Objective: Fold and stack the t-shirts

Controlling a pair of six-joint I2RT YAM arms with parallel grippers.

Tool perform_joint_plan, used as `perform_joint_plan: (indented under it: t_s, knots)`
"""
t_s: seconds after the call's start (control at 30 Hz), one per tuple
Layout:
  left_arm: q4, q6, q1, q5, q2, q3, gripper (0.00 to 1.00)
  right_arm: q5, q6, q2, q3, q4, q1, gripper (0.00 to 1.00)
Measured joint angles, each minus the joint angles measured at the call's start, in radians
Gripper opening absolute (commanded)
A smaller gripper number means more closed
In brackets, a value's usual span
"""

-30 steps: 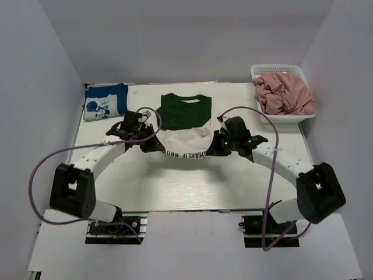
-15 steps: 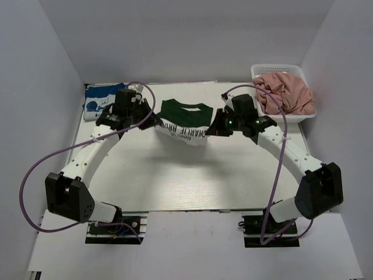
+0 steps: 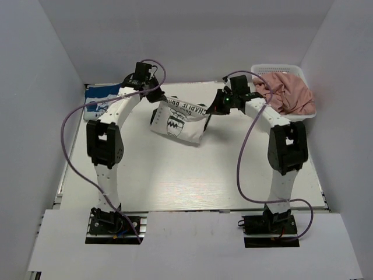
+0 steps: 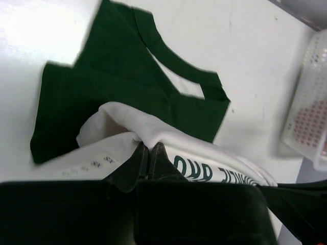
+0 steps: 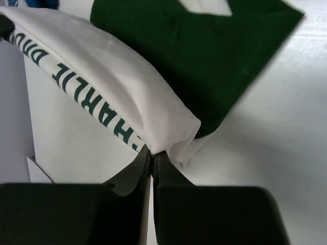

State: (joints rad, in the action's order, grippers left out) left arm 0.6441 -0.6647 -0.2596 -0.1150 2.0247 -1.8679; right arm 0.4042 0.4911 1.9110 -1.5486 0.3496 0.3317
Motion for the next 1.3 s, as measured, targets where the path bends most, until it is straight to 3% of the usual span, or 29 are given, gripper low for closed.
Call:
perform_joint_plan:
  t_s: [0.17, 0.23, 0.27, 0.3, 0.33, 0.43, 0.53, 0.67, 0.9, 1.3]
  knots:
    - [0.002, 0.010, 0.020, -0.012, 0.260, -0.236, 0.00, 0.007, 0.006, 0.225, -0.217, -0.011, -0.044, 0.00]
    - [-0.008, 0.012, 0.030, -0.019, 0.344, -0.312, 0.03, 0.019, 0.012, 0.332, -0.321, -0.020, -0.059, 0.23]
    - [-0.022, 0.013, 0.035, -0.024, 0.380, -0.338, 0.15, 0.025, 0.017, 0.386, -0.371, -0.021, -0.064, 0.31]
    - [-0.038, 0.018, 0.039, -0.024, 0.410, -0.357, 0.65, 0.026, 0.023, 0.443, -0.425, -0.027, -0.070, 0.83]
    - [-0.051, 0.024, 0.045, -0.027, 0.433, -0.366, 0.99, 0.026, 0.032, 0.490, -0.469, -0.027, -0.074, 0.90]
    - [-0.086, 0.023, 0.062, -0.039, 0.485, -0.381, 1.00, 0.041, 0.019, 0.597, -0.577, 0.007, -0.084, 0.90]
    - [-0.103, 0.026, 0.076, -0.053, 0.488, -0.381, 1.00, 0.012, -0.009, 0.563, -0.573, 0.031, -0.088, 0.90]
    - [-0.169, 0.037, 0.083, -0.044, 0.395, -0.289, 1.00, -0.031, -0.043, 0.348, -0.364, 0.013, -0.076, 0.90]
    - [-0.274, 0.052, 0.041, -0.087, 0.128, -0.014, 1.00, -0.034, -0.061, 0.092, -0.183, -0.098, 0.017, 0.90]
    - [-0.294, 0.040, 0.008, -0.203, 0.164, 0.235, 1.00, 0.049, 0.026, 0.245, 0.073, -0.379, 0.135, 0.90]
